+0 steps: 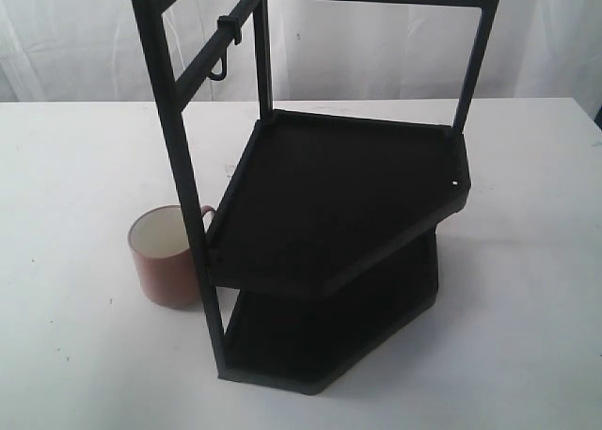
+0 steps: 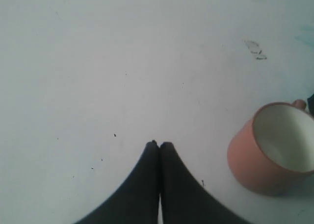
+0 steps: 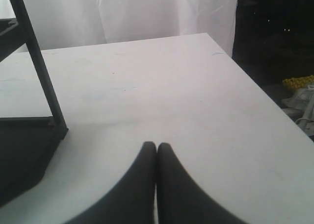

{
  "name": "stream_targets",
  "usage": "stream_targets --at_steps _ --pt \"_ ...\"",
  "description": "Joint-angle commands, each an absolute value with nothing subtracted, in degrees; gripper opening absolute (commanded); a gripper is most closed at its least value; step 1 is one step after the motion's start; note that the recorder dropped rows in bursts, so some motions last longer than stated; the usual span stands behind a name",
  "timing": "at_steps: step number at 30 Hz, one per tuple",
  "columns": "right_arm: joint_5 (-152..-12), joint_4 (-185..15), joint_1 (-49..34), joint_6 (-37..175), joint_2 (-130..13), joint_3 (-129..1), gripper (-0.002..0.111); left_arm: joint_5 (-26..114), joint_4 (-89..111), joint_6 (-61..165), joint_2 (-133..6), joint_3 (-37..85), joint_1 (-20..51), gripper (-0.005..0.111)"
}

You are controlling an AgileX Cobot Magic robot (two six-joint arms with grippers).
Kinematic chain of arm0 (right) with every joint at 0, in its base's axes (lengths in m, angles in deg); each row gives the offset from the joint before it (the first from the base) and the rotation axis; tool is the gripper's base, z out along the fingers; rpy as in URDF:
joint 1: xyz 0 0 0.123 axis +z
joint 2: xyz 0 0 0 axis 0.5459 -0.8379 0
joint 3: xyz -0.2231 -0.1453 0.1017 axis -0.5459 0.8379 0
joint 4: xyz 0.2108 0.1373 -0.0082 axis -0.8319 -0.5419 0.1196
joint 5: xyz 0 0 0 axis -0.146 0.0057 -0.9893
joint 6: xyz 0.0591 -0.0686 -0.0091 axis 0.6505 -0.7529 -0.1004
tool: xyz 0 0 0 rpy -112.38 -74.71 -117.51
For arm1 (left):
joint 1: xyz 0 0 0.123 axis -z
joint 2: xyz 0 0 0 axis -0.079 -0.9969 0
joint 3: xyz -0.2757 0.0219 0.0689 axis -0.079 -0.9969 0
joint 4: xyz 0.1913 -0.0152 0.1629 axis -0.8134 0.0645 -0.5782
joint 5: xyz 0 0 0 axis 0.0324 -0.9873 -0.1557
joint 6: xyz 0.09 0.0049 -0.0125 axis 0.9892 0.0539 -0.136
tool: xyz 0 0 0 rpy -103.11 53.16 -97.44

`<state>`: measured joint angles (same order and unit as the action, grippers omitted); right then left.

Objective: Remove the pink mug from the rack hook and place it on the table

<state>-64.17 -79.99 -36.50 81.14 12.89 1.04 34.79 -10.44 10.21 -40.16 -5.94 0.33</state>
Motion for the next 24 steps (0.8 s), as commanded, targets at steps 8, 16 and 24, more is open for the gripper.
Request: stream_targets --at_steps 8,16,24 --pt "-64.6 -79.6 -37.1 80.9 13.1 1.3 0.0 33.0 -15.5 9.1 -21.1 -11.4 0.2 0.0" --pt "-64.6 -79.6 -37.1 80.9 13.1 1.3 0.0 33.0 -15.5 9.1 -20.4 -11.4 0.2 0.0" --pt "-64.6 -79.6 -37.1 80.9 13.1 1.3 0.0 32.0 -15.6 9.2 -16.2 -11.5 -1.0 0.0"
